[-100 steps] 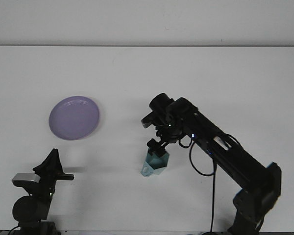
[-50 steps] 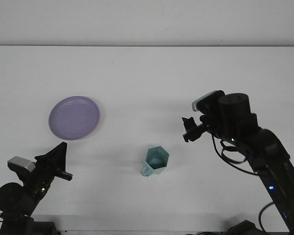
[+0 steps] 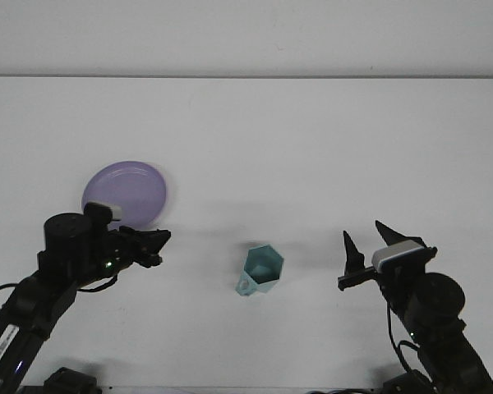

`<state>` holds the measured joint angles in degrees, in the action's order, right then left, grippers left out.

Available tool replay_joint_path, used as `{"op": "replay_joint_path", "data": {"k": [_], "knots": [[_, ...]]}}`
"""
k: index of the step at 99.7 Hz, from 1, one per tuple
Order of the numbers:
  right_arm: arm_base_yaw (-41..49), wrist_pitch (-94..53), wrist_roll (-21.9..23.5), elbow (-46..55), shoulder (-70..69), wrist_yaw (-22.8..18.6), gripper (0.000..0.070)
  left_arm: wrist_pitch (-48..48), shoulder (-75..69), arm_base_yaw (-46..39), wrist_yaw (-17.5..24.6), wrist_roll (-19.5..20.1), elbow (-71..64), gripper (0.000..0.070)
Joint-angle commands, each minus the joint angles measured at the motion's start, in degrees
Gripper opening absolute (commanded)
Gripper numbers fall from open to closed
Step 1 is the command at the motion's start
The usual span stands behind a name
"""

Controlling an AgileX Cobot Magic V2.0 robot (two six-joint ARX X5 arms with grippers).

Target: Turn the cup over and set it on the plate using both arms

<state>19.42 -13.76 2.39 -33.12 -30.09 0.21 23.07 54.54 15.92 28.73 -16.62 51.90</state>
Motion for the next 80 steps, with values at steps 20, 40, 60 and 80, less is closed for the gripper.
{"op": "replay_joint_path", "data": {"k": [20, 40, 60, 80], "knots": [[0.1, 0.5, 0.2, 5.7, 11.1, 4.6, 0.0453, 10.2, 16.1, 9.7, 0.6, 3.2, 12.9, 0.0012], [0.1, 1.4, 0.4, 6.4, 11.6, 4.4, 0.0454, 16.2, 26.2, 15.7, -0.7, 6.8, 22.1, 0.0421], [0.1, 1.8, 0.4, 6.4, 11.6, 4.3, 0.0454, 23.8, 35.3, 19.3, -5.3, 8.1, 30.1, 0.0527], [0.1, 2.1, 0.4, 6.4, 11.6, 4.3, 0.0454, 27.5, 42.8, 23.2, -8.4, 9.7, 35.3, 0.0499]]}}
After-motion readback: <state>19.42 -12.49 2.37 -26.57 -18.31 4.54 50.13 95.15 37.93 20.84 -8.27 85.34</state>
